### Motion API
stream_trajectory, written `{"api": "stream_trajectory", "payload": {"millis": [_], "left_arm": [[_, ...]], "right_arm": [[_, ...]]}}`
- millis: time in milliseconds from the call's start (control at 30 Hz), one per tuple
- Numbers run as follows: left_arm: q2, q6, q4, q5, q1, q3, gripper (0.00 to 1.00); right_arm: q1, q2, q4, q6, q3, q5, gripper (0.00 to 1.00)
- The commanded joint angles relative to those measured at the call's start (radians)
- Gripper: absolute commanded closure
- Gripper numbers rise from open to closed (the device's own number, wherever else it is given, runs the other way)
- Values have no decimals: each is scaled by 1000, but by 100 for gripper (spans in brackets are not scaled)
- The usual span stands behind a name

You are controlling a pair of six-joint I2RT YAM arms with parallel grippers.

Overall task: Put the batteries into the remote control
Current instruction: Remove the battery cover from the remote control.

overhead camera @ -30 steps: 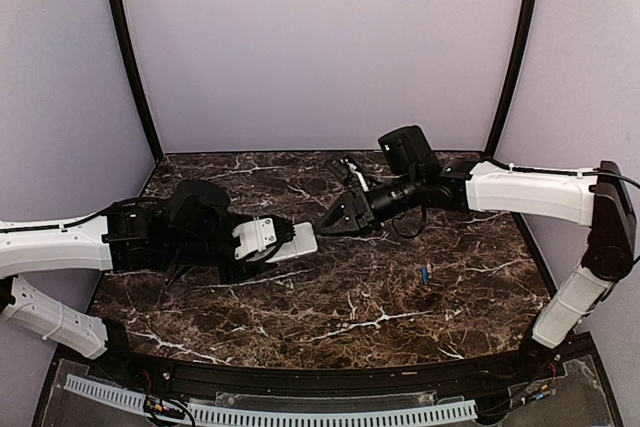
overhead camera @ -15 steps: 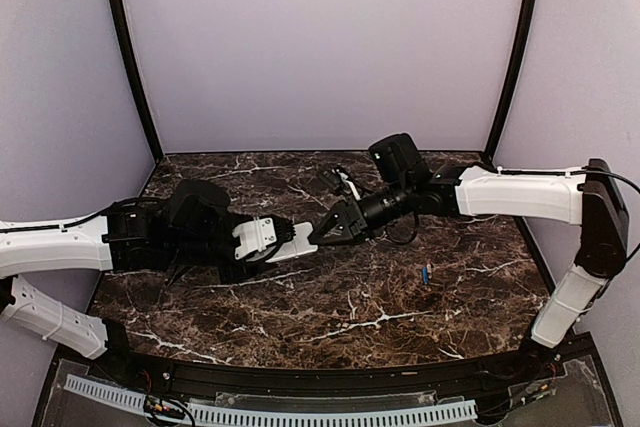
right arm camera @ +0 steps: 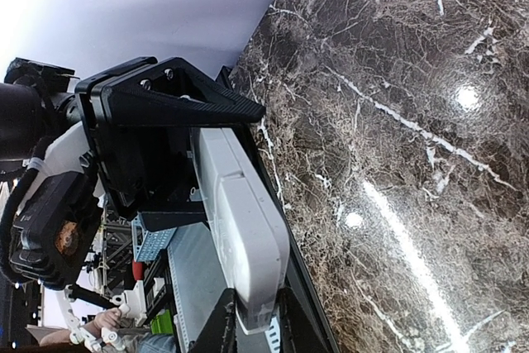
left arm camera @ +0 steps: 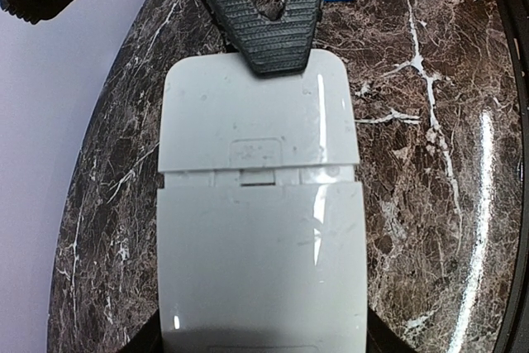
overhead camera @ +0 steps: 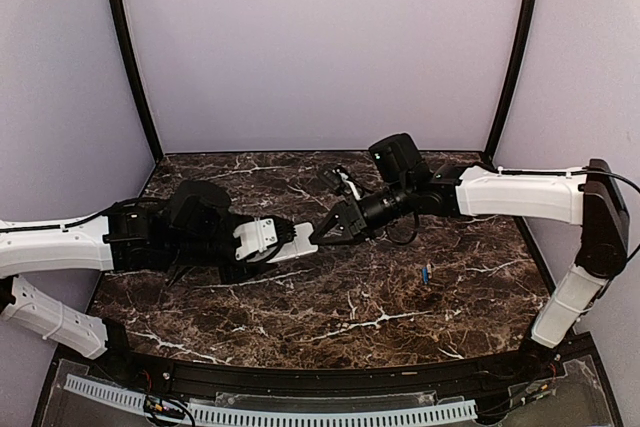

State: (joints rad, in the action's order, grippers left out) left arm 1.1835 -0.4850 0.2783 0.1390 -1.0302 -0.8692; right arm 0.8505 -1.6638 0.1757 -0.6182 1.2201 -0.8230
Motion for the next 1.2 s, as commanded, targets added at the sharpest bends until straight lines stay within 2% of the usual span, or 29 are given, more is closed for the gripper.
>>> {"api": "stream_trajectory", "payload": {"millis": [0, 900, 1000, 1100, 1167], "left_arm": [[9, 10, -5, 9, 1, -11, 100], [20, 19, -6, -3, 2, -9, 100], [21, 17, -5, -2, 2, -6, 100], [19, 17, -5, 0, 2, -2, 100], [18, 19, -6, 2, 5, 3, 100]], "right_arm": [[18, 37, 9, 22, 20, 1, 84], [30, -47, -55, -17, 54, -26, 84], [30, -49, -62, -21, 53, -31, 90], [30, -41, -62, -19, 48, -36, 100], [27, -33, -52, -13, 46, -35, 100]]}}
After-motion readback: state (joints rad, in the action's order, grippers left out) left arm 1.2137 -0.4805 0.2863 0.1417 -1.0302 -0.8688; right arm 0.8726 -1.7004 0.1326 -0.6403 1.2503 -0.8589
